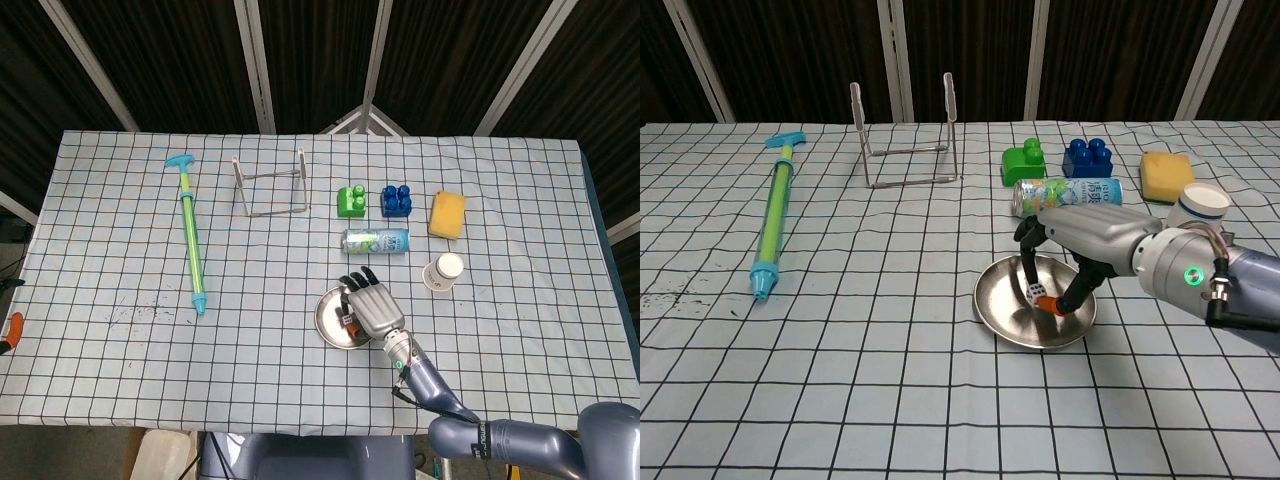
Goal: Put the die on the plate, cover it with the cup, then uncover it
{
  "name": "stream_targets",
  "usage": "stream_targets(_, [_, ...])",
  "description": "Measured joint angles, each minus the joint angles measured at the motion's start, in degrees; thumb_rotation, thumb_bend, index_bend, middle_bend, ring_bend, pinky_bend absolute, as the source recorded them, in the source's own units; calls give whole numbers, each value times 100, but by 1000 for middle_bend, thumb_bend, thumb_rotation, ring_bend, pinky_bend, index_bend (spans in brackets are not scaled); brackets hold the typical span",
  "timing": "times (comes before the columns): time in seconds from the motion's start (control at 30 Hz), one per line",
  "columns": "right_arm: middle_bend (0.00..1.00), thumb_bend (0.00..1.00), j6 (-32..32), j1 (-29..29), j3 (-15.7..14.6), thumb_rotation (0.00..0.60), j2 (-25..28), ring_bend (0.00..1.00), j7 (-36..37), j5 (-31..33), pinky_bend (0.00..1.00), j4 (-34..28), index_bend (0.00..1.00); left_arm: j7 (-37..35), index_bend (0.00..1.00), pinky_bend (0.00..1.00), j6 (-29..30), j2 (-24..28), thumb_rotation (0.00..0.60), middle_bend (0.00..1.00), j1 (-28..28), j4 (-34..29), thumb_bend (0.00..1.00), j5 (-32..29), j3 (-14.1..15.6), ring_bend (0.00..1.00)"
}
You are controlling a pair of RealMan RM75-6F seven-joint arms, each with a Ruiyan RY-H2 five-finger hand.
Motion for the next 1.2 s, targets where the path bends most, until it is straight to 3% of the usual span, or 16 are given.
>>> stream_targets(0.17, [178,425,-61,67,0,600,-89,123,157,44,0,227,464,34,272,95,21,2,600,0,10,-19,674,-7,2,0])
stream_targets(0.27, [170,316,-104,122,-28,600,-121,122,179,84,0,304,339,55,272,95,-1,-5,600,0,3,-16,675,-37,-5,0])
stream_targets(0.53, [129,159,-96,182,-40,600,-28,99,141,200,0,174,187,97,272,95,-31,-26,600,0,-22,-9,675,-46,-8,0])
stream_targets(0.97, [121,150,353,161,45,600,665,95,-22,265,0,-591,165,75,272,95,-10,-15,600,0,-8,-18,674,-10,10,0])
stream_targets(1.2, [121,151,574,59,210,600,1001,123,257,251,0,-356,165,142,272,95,-2,-28,600,0,-8,-34,674,0,20,0])
